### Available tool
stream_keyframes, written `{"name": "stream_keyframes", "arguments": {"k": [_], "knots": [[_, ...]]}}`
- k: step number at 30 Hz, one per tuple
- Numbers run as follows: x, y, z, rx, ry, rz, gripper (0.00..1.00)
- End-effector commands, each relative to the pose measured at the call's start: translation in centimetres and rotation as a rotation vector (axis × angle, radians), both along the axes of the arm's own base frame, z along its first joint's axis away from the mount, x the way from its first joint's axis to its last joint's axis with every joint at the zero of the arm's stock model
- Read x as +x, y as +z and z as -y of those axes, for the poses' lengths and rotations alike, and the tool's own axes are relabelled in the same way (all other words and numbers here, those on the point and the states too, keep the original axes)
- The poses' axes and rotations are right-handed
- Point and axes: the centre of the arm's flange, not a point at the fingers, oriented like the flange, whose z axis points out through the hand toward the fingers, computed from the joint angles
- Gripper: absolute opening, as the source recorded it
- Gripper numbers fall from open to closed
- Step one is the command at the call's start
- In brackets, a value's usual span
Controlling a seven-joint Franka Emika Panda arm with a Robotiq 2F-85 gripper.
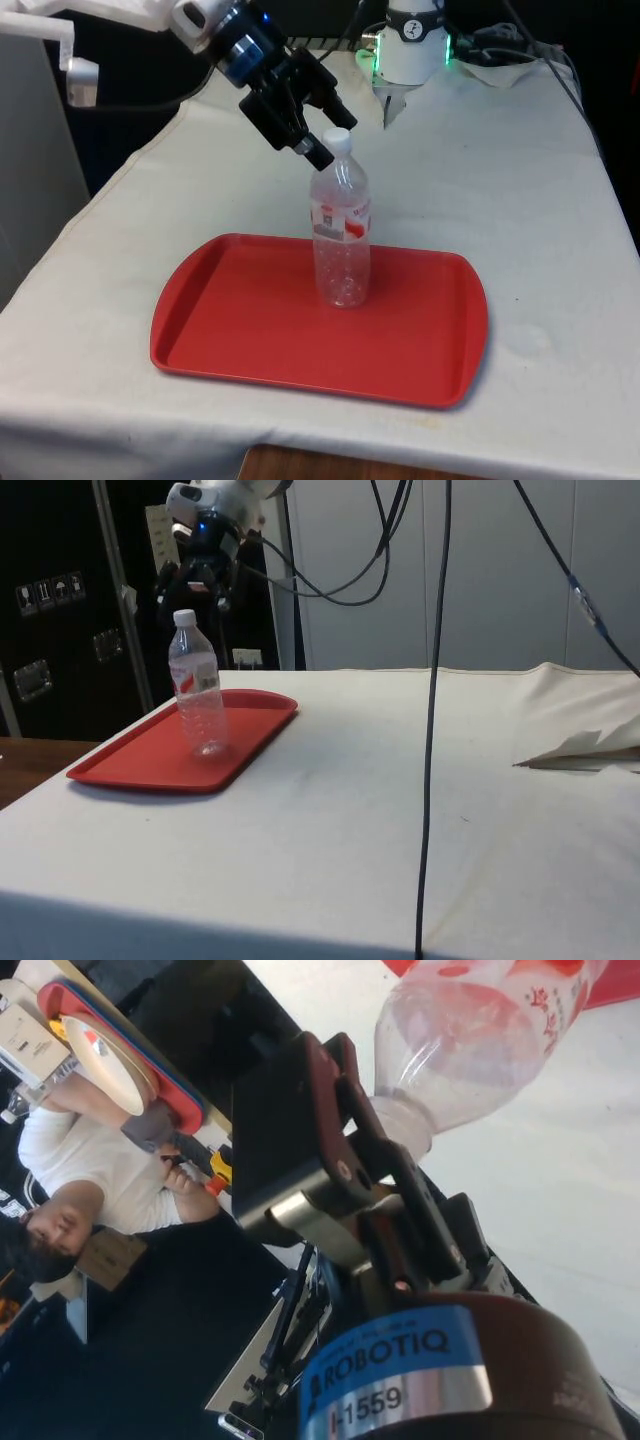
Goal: Place the bottle upright on the tray.
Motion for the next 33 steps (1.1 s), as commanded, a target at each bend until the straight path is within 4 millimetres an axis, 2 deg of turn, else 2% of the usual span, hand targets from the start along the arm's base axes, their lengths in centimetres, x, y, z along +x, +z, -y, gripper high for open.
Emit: {"name": "stream_keyframes", "arguments": {"k": [1, 13, 15, 22, 25, 33], "knots": [[0.0, 0.5, 0.0, -0.005, 0.000, -0.007, 1.00], [-0.2, 2.8, 0.0, 0.003, -0.002, -0.016, 1.00], [-0.2, 2.6, 0.0, 0.009, -0.003, -0.009, 1.00], [-0.4, 4.4, -0.1, 0.007, -0.004, -0.017, 1.00], [-0.4, 4.4, 0.0, 0.014, -0.005, -0.011, 1.00], [-0.4, 6.3, -0.1, 0.007, -0.005, -0.020, 1.00]]}}
